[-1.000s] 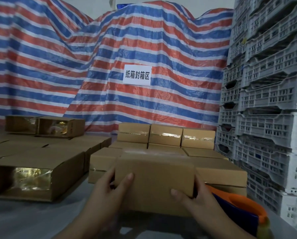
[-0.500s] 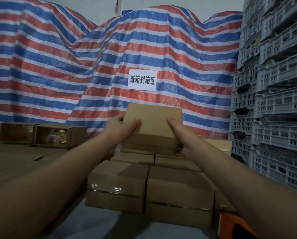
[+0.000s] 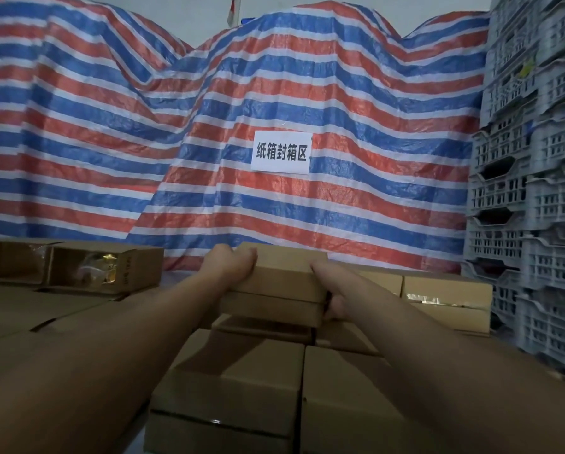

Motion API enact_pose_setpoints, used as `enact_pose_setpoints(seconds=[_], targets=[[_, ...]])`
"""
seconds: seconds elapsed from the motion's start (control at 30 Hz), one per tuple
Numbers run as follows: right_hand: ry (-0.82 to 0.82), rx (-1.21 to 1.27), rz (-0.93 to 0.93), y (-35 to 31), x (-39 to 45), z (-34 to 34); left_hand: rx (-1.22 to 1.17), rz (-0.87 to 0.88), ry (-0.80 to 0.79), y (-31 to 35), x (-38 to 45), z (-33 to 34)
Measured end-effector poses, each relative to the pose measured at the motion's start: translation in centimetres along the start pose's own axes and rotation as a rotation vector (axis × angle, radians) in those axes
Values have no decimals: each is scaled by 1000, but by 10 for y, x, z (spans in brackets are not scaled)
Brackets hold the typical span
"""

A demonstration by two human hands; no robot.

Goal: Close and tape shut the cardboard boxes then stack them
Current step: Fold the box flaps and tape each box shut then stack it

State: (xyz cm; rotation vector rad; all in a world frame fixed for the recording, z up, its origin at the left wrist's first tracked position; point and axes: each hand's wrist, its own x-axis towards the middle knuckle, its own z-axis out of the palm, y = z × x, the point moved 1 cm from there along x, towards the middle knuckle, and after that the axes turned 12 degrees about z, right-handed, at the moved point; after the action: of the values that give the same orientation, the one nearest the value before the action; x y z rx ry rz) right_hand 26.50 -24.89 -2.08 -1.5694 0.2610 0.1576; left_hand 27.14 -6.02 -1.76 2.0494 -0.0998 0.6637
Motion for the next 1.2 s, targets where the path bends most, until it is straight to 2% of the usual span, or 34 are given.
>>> enact_pose_setpoints(seconds=[0.13, 0.37, 0.57, 0.7, 0.8, 0.93, 1.03, 1.2], targets=[[43, -89, 14, 7, 17, 3, -22, -27, -37, -15, 0, 11], [-77, 26, 32, 24, 18, -4, -102, -69, -92, -19, -15, 11], [-63, -65, -26, 31, 4, -3, 69, -85, -110, -4, -38, -3], [-64, -89, -30, 37, 0, 2, 153, 45, -85, 1, -65, -16], [2, -168, -67, 43, -4, 3, 207, 159, -146, 1, -90, -31], [199, -315, -196, 47, -16, 8, 417, 229, -222, 0, -126, -61], [299, -540, -402, 44, -49, 19, 549, 238, -198, 2, -145, -86], [286, -734, -677, 40, -110, 46, 726, 270, -212, 11, -175, -125]])
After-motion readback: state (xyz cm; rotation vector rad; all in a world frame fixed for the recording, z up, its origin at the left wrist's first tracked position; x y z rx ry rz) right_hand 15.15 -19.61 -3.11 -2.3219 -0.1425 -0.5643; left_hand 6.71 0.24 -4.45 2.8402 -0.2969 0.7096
